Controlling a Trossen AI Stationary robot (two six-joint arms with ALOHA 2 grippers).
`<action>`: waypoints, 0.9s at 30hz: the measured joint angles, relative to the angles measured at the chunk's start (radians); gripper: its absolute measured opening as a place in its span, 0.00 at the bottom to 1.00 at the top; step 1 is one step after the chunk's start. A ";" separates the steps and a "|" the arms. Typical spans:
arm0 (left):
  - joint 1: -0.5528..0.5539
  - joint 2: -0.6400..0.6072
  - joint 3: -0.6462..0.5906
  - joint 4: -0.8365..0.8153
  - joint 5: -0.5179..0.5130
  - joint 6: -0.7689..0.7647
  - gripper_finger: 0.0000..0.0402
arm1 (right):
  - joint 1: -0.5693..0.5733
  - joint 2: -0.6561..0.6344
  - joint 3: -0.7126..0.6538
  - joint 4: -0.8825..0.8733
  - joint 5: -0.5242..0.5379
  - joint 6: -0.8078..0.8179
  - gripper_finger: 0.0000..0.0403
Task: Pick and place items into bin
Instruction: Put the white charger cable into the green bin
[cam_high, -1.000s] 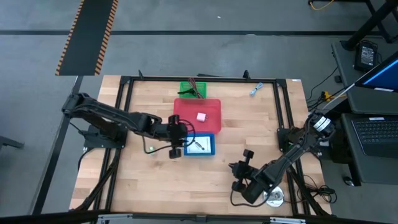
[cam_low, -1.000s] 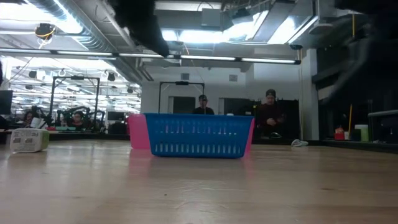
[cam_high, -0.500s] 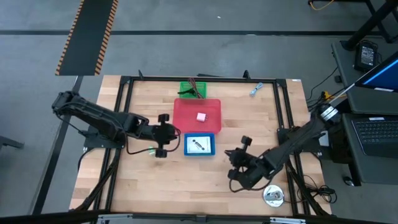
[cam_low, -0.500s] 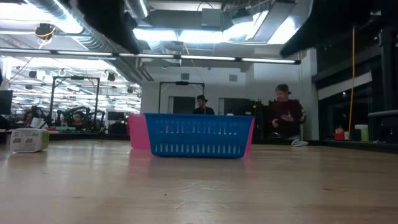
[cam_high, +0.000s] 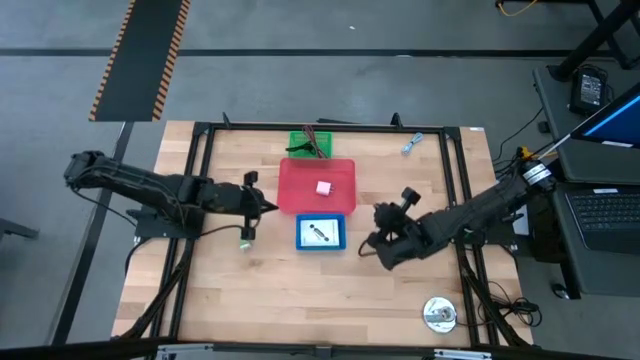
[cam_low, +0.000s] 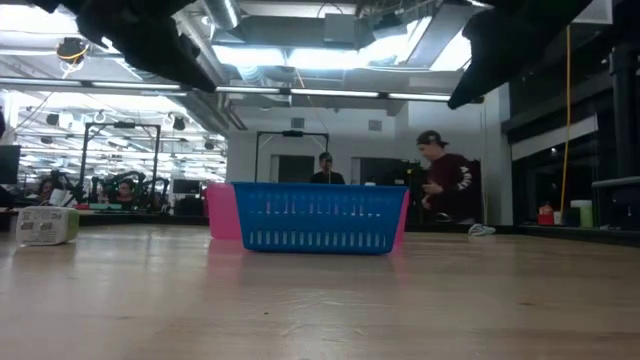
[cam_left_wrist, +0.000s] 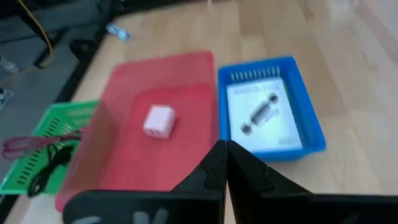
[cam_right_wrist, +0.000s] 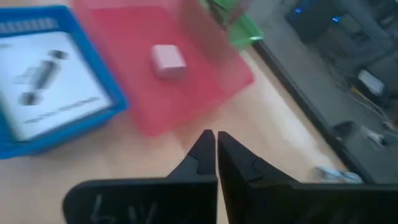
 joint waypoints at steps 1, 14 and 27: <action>0.013 -0.013 -0.009 0.018 0.012 0.000 0.01 | -0.019 -0.006 0.000 -0.007 0.000 0.002 0.00; 0.067 -0.035 -0.028 0.005 0.022 0.000 0.01 | -0.266 -0.142 -0.025 -0.086 -0.091 -0.032 0.00; 0.066 -0.034 -0.028 0.008 0.022 -0.032 0.01 | -0.594 -0.350 -0.181 0.051 -0.417 -0.137 0.00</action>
